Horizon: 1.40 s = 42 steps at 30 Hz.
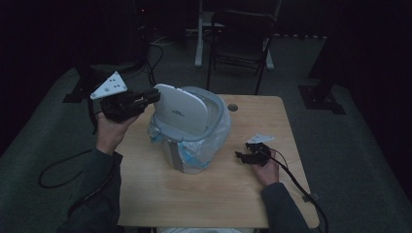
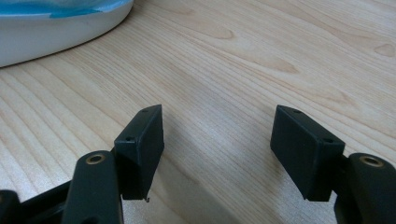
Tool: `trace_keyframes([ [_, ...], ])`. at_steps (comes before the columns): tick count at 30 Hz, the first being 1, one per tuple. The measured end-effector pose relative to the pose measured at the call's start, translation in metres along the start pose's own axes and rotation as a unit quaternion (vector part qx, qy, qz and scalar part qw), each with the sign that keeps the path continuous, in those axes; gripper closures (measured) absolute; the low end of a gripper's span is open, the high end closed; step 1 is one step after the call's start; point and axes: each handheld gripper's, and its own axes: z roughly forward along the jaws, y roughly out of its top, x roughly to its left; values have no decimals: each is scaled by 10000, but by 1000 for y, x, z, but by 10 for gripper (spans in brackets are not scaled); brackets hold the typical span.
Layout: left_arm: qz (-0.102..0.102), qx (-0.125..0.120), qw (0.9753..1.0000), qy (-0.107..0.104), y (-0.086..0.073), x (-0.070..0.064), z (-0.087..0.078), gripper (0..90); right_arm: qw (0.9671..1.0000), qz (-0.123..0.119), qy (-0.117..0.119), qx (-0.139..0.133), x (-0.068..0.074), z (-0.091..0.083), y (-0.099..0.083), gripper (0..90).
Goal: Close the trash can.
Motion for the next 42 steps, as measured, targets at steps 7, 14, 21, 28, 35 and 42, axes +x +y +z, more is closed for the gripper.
trace_keyframes([
  [7,-13,51,10000,-3,0,1,9,807,10000,-4,4,-5,0,0,0,346],
  [14,-37,121,9999,-20,-3,4,16,807,10000,-45,34,-45,0,-1,0,443],
  [21,-55,184,9998,-13,-4,6,21,806,9999,-75,-96,-106,3,-8,4,616],
  [28,-57,219,9997,-36,-6,7,25,799,9987,-133,-49,-480,5,-33,34,833],
  [35,-51,308,9995,-20,-7,8,29,795,9967,-118,7,-805,2,-60,66,897],
  [42,-96,349,9993,-34,-10,10,34,781,9936,-127,61,-1125,4,-86,96,896],
])
